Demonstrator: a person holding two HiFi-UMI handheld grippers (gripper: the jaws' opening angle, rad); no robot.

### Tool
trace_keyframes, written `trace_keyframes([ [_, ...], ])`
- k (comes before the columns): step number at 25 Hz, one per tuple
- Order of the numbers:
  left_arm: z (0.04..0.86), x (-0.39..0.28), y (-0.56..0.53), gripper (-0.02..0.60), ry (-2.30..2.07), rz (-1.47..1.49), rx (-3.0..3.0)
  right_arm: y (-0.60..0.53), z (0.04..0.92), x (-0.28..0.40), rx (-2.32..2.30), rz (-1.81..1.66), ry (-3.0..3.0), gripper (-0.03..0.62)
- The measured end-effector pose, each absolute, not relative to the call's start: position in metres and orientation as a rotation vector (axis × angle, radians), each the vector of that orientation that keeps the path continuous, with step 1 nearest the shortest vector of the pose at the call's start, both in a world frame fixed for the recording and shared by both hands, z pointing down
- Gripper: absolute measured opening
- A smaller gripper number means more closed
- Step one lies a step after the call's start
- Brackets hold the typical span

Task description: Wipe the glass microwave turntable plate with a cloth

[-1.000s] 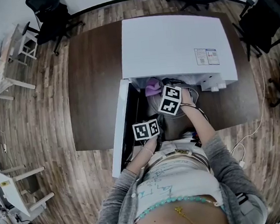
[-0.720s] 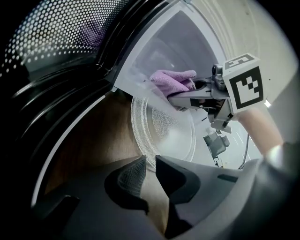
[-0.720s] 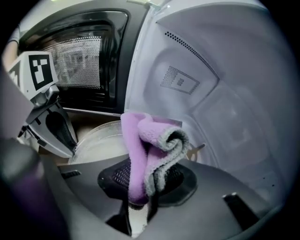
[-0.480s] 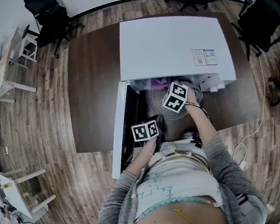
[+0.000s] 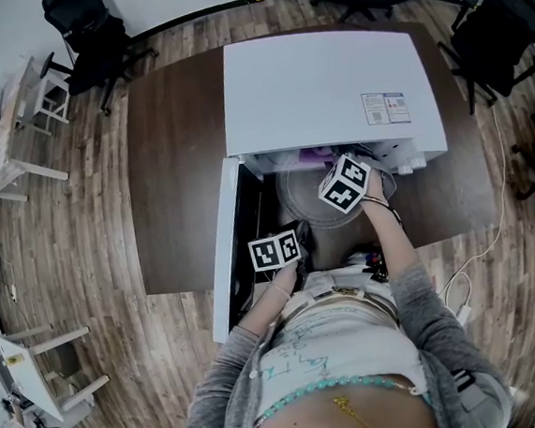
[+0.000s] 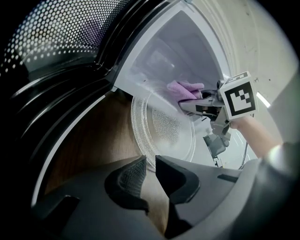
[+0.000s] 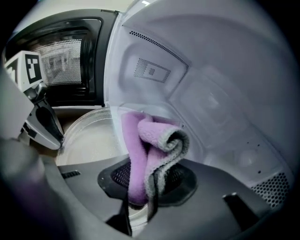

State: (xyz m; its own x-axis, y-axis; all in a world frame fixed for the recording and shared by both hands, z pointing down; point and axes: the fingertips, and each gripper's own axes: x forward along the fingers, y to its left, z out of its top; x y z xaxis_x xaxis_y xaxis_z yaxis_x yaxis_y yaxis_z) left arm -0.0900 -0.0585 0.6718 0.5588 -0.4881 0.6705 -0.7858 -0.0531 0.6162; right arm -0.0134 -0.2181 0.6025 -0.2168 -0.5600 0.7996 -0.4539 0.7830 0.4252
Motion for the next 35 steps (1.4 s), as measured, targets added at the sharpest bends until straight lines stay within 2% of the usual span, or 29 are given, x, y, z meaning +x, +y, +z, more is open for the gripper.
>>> trace_keyframes([
  [35, 0.671, -0.092, -0.058, 0.072, -1.077, 0.336, 1.703, -0.136, 0.636, 0.07, 0.885, 0.171, -1.745, 0.112],
])
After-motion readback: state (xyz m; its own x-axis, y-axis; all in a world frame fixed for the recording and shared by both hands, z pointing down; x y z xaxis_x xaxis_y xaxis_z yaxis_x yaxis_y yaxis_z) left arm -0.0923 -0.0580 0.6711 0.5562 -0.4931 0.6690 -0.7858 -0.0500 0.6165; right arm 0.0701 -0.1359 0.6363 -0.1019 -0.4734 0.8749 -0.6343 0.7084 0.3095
